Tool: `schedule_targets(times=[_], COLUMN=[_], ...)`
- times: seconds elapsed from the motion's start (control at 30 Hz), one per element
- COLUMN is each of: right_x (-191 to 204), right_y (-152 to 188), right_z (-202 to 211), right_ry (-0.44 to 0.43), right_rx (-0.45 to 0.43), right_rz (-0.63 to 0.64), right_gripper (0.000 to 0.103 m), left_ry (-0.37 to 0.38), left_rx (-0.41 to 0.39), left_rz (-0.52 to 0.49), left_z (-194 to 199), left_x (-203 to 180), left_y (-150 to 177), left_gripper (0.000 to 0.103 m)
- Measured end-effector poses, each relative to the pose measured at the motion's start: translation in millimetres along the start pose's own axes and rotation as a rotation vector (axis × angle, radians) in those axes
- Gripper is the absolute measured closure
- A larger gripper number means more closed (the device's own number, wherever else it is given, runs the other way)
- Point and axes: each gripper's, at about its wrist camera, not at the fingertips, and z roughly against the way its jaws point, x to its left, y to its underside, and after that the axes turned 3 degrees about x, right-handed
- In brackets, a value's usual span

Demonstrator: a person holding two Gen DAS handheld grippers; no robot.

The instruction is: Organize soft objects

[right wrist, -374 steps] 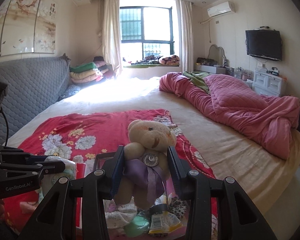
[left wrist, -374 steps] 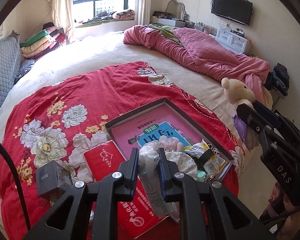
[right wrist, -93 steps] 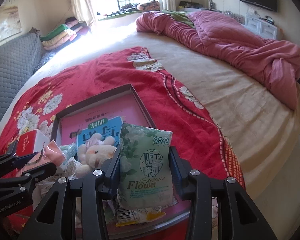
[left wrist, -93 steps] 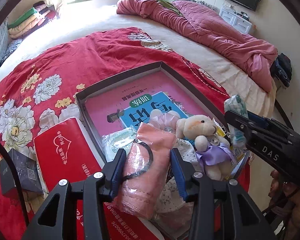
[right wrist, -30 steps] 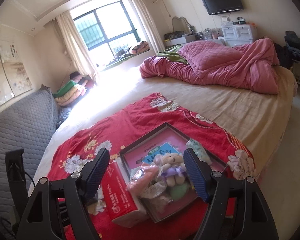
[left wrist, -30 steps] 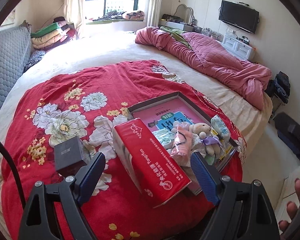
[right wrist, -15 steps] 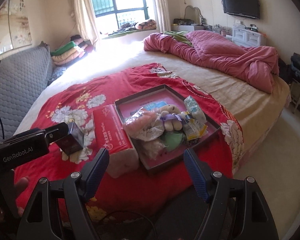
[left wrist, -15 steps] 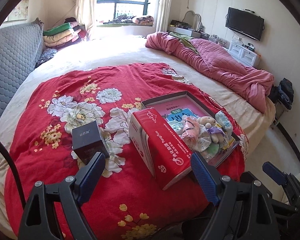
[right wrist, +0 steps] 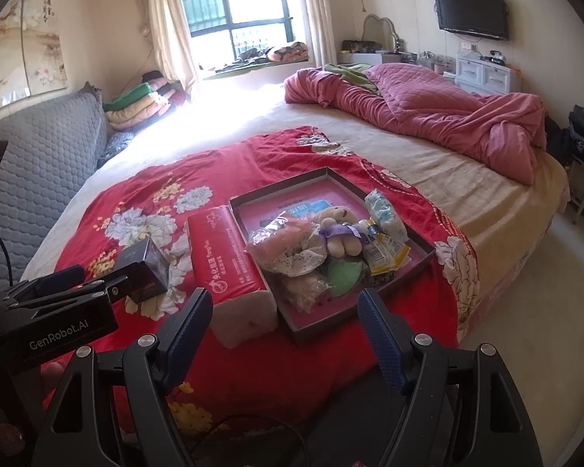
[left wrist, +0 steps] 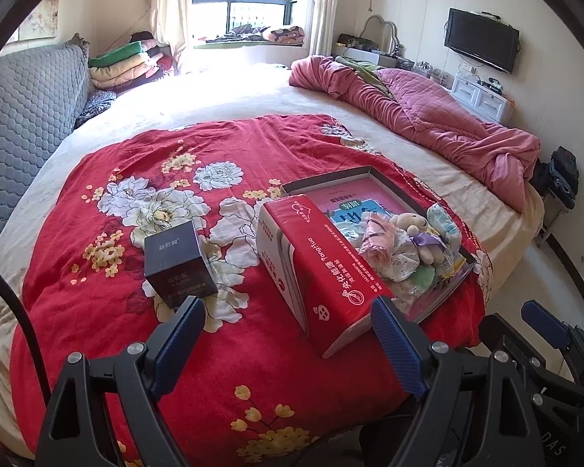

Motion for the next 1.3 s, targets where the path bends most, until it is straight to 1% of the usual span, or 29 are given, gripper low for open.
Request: schedule_targets(times=[0.17,0.43,0.7,0.83,0.97,1.03,1.17,1.3], right_x=[-4.5,-5.0,-8.7,-9.9,-10.4,-10.4,-9.2,-7.9], right_y=[1.4,0.3,1.3,3.0,3.4,3.9,4.1,3.3], right_z=[-3.1,0.5,-2.2,-3.2,-5.1,-5.5,-3.3,-1.7], right_ry=[0.010,0.016,0.019,0.016,0.018,0.021,0.000,-0.003], right_rx=[0.013,-0.012,0.002,0.004,0.009,0.009,-0.008,-0.021], right_rz=[-0.016,-0.015,-0.029,-0.028,-0.032,-0.032,-0.036,-0.030], right_gripper=[0.025,0.025,0.025,0.025,0.025,0.025,0.025,0.025], left_ry=[-0.006,-0.022,-0.040,-0.034,-0.050,-0.044,-0.050,-0.044], left_rx=[0.000,-0.001,-0.001,0.003,0.001,0.008,0.009,0.000], left_rz=[-0.001,0.005,0.003,0.010,0.006,0.010,0.010,0.006], left_z=[-0.1,0.3,0.7,-0.3,-1.2,-2.5,-4.7,-5.2], left_x=[-1.0,-1.2,-0.7,0.0,-0.8,0.0,0.8,-0.9], left_y=[1.4,1.3,1.8,2.2,2.5,2.9,3.7,4.4], left_gripper=[0.016,0.016,0.016,0.016,0.016,0.016,0.016,0.016])
